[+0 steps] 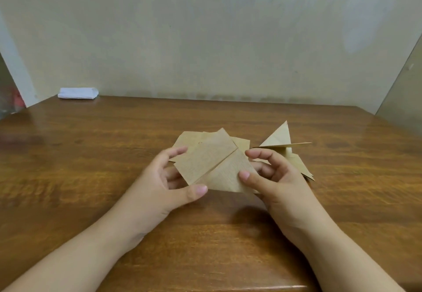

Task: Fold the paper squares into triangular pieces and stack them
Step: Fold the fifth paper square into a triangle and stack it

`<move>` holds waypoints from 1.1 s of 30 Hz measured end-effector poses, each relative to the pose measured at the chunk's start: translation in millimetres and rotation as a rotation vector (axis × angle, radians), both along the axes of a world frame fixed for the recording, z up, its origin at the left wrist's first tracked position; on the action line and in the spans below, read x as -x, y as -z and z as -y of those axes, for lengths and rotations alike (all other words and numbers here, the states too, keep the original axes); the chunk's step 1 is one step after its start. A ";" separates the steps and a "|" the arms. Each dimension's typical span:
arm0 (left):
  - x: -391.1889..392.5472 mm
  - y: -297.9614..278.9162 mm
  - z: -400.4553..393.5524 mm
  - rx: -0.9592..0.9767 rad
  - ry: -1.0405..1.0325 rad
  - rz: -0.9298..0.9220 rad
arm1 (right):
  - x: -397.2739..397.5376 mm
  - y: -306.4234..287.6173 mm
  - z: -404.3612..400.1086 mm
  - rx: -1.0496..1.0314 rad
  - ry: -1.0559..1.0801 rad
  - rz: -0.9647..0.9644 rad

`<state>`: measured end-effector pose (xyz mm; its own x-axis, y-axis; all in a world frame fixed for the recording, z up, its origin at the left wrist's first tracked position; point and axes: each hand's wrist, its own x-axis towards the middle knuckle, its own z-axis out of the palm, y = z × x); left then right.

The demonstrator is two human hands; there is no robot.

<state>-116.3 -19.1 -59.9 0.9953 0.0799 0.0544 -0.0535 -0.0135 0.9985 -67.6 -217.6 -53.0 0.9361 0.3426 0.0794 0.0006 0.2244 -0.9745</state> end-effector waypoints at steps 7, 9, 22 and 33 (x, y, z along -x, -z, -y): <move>-3.1 -4.5 5.0 0.118 -0.042 -0.070 | 5.0 -1.0 -1.5 0.027 -0.033 0.025; -1.5 -5.4 6.3 0.091 -0.043 -0.082 | 6.9 -2.3 -2.3 0.137 0.002 0.062; 2.5 -9.4 6.3 0.140 -0.056 -0.158 | 7.5 -0.6 -1.3 0.285 0.053 0.120; 3.8 -9.3 7.5 0.132 -0.073 -0.167 | 6.8 1.6 -1.7 0.269 0.041 0.154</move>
<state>-120.0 -26.6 -50.6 0.9809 0.1479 -0.1264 0.1090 0.1206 0.9867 -74.4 -216.0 -54.6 0.9337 0.3323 0.1331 0.1567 -0.0452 -0.9866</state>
